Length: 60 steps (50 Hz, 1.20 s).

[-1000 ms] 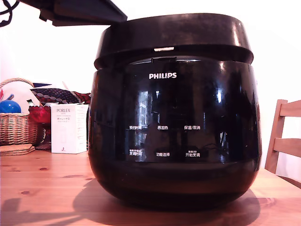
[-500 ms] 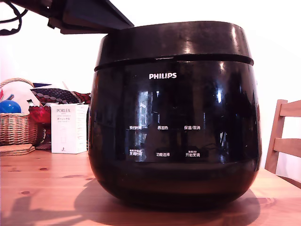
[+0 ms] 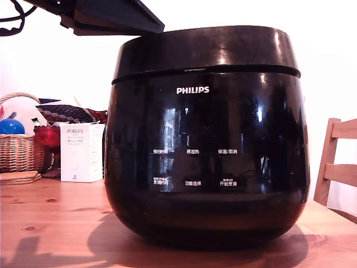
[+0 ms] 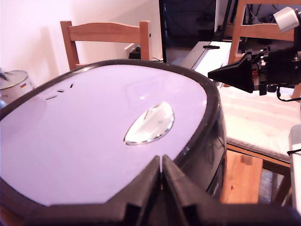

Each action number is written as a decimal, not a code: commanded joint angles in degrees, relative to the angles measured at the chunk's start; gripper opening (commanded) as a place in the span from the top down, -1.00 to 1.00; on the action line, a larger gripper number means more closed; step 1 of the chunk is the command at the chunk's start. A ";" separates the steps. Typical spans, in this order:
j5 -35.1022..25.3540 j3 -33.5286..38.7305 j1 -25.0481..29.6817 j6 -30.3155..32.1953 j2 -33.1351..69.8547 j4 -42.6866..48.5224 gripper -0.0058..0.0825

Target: Close the rice cooker by pressing the lid down with medium force

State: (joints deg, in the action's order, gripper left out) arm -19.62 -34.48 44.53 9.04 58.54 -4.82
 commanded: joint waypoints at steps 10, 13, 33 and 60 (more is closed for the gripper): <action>1.95 5.97 0.04 -0.09 3.43 5.35 0.92; 2.10 5.97 0.04 -0.17 3.82 5.62 0.92; 2.12 5.97 -0.04 -0.74 7.21 7.50 0.92; 2.10 5.77 -0.07 -1.18 4.44 1.03 0.92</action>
State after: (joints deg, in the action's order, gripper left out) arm -18.31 -34.26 44.58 8.05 60.34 -7.44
